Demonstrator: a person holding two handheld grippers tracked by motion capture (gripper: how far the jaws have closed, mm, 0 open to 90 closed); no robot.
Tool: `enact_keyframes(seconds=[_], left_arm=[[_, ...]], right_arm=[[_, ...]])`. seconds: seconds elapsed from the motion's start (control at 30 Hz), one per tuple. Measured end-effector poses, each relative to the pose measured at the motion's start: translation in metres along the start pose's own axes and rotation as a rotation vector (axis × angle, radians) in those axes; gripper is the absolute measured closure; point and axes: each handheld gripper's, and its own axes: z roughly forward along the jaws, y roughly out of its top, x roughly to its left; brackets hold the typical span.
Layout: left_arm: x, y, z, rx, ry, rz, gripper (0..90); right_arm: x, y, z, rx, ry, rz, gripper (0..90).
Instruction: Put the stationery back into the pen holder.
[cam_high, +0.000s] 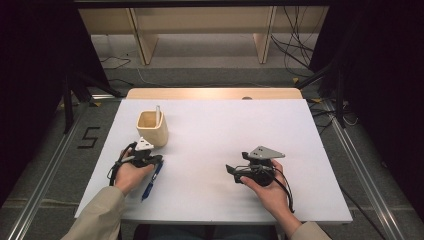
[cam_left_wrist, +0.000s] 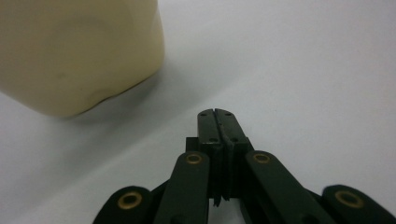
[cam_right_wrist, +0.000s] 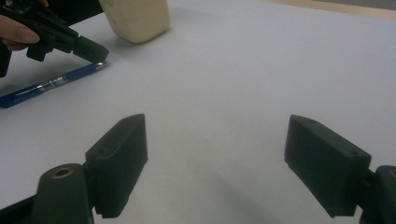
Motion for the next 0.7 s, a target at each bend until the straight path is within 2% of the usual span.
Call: enact_keyframes(seconds=[0.1, 0.27, 0.37, 0.43, 0.47, 0.53, 0.7], left_arm=[[-0.002, 0.002, -0.007, -0.01, 0.028, -0.002, 83.7], [-0.009, -0.002, -0.02, -0.007, 0.035, -0.03, 76.9], [-0.014, -0.006, -0.026, -0.005, 0.061, -0.033, 69.9], [-0.017, -0.008, -0.028, 0.021, 0.058, -0.04, 63.8], [-0.019, -0.009, -0.028, 0.025, 0.057, -0.056, 60.3], [-0.021, -0.012, -0.03, 0.028, 0.066, -0.063, 57.3], [-0.027, -0.016, -0.032, 0.079, 0.093, -0.052, 48.3]], right_arm=[[0.0, 0.0, 0.0, -0.002, 0.001, -0.001, 22.1], [0.0, 0.0, -0.001, -0.002, 0.001, 0.001, 22.1], [0.0, 0.0, -0.001, -0.003, 0.0, 0.001, 22.1], [0.0, 0.0, -0.001, -0.002, 0.0, 0.001, 22.1], [0.0, 0.0, -0.001, -0.002, 0.001, 0.0, 22.1], [0.0, 0.0, -0.001, -0.003, 0.002, 0.0, 22.1], [0.0, 0.0, -0.001, -0.003, 0.002, 0.0, 22.1]])
